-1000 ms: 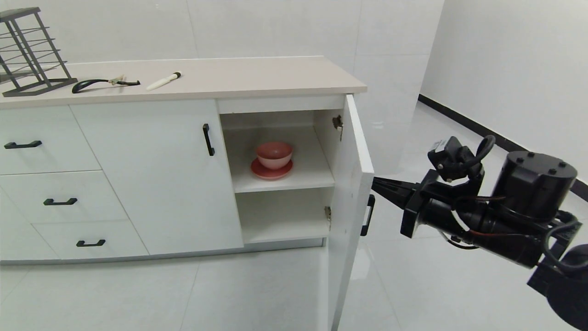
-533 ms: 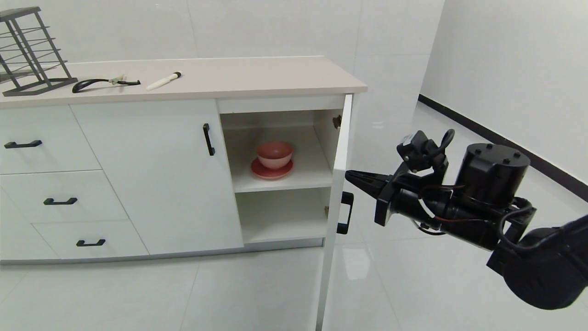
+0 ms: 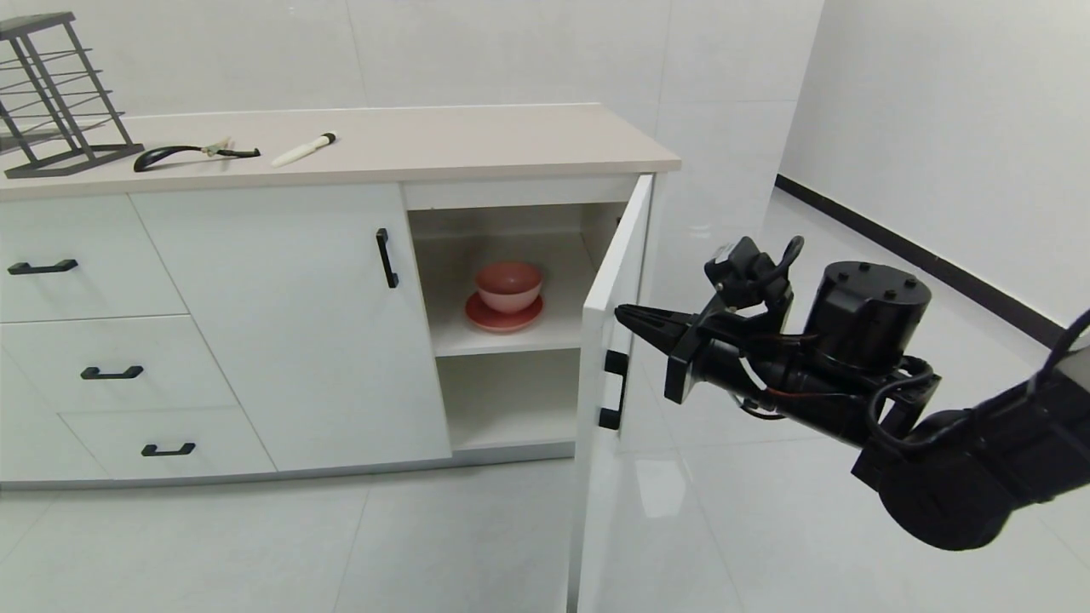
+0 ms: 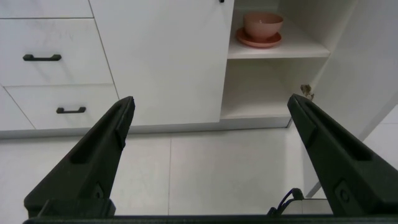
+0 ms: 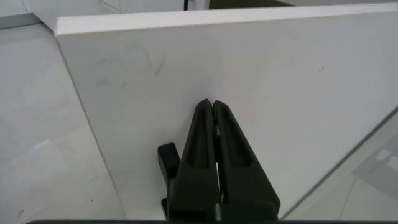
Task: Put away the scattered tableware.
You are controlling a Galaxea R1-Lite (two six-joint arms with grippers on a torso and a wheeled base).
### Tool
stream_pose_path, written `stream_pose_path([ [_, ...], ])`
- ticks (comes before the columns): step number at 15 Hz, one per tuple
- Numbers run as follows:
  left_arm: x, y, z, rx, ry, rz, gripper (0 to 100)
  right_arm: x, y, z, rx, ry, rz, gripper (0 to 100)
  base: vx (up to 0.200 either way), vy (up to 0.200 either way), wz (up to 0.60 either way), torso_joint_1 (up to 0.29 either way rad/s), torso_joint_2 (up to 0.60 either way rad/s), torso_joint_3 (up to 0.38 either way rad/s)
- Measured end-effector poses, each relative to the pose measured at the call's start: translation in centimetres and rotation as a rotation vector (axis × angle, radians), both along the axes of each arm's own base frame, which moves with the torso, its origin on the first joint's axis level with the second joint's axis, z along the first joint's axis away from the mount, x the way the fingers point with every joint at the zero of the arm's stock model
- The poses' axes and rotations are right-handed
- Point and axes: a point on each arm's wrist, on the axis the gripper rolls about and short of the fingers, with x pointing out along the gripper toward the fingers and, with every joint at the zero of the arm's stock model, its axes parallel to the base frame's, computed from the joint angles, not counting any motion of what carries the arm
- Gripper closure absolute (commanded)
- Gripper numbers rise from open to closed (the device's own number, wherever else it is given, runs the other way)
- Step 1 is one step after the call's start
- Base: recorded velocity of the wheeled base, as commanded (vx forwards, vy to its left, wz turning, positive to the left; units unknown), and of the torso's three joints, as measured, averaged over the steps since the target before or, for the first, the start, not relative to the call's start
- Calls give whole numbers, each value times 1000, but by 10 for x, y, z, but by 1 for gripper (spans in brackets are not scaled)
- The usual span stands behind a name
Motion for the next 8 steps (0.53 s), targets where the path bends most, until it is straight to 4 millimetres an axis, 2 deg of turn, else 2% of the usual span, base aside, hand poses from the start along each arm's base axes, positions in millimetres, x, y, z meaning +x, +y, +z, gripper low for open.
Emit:
stream_pose_path([
  [8,0,0,0,0,0,0,0,25,21,-14,7,-16,11,100,0,0,0,0,0,0],
])
